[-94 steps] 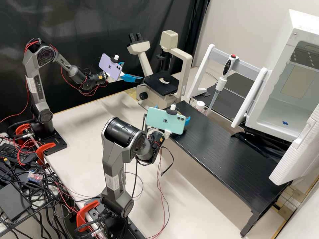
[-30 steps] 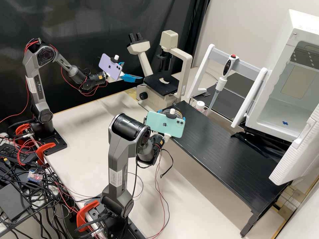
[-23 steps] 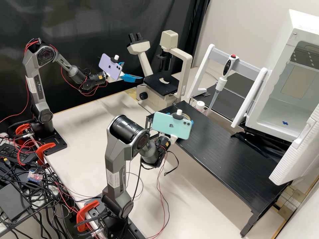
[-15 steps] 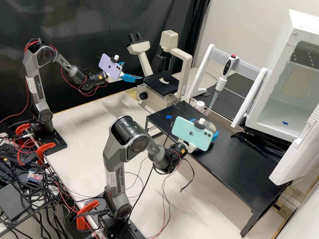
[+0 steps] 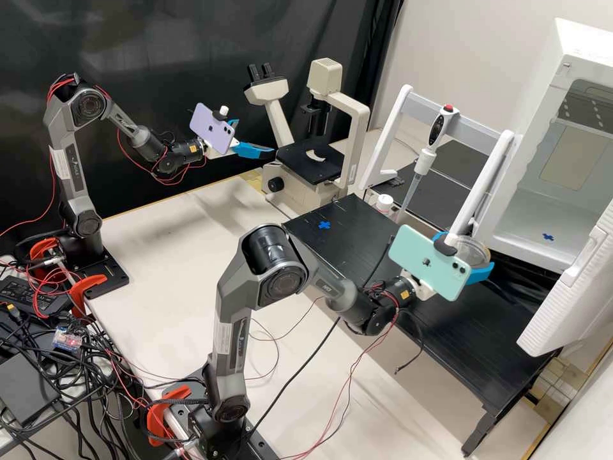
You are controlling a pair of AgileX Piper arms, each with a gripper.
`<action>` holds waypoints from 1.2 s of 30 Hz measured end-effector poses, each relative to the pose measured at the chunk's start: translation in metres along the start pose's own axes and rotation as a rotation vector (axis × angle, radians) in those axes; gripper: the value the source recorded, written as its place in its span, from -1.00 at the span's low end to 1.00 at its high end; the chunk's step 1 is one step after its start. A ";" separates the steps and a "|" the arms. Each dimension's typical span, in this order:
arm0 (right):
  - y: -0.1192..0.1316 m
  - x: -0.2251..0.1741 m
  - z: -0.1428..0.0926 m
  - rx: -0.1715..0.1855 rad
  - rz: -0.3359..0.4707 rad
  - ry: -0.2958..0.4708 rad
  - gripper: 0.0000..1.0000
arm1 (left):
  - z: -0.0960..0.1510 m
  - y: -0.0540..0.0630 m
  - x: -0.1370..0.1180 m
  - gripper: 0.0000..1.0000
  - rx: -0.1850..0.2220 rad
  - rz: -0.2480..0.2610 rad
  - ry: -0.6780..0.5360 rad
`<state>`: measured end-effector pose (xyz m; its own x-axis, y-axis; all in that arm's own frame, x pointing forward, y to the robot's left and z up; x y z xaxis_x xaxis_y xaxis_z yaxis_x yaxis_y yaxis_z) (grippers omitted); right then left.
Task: Move the petri dish to the incubator
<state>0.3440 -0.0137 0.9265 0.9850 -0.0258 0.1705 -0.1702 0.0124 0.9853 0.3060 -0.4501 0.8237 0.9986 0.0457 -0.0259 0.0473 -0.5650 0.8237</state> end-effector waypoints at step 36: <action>0.023 0.182 -0.008 0.024 0.028 -0.179 -1.00 | 0.000 0.000 0.000 1.00 0.000 0.000 0.000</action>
<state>0.5200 -0.0100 0.9806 0.9597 -0.2032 0.1940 -0.1999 -0.0085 0.9798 0.3060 -0.4501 0.8237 0.9986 0.0457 -0.0259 0.0473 -0.5650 0.8237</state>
